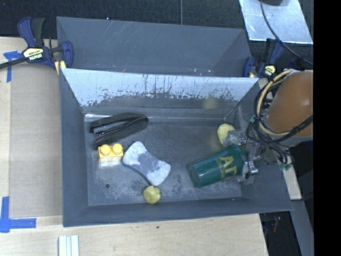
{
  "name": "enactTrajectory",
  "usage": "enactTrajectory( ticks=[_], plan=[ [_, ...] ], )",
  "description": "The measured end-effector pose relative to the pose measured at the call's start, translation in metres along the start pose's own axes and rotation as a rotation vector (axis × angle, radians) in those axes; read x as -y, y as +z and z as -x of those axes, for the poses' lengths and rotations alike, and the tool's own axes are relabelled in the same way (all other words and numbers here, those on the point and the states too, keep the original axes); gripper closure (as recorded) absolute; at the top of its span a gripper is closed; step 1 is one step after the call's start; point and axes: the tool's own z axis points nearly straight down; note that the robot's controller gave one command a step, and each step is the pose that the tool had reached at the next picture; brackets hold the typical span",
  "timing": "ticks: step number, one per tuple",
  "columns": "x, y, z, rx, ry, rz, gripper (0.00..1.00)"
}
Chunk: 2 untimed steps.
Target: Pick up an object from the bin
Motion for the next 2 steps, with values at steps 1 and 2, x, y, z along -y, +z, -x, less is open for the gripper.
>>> enactTrajectory(
  ticks=[1, 2],
  plan=[
    [-0.001, -0.006, -0.007, 0.002, -0.011, -0.002, 0.00],
    [0.003, 0.052, 0.006, 0.008, -0.196, -0.005, 0.00]
  ],
)
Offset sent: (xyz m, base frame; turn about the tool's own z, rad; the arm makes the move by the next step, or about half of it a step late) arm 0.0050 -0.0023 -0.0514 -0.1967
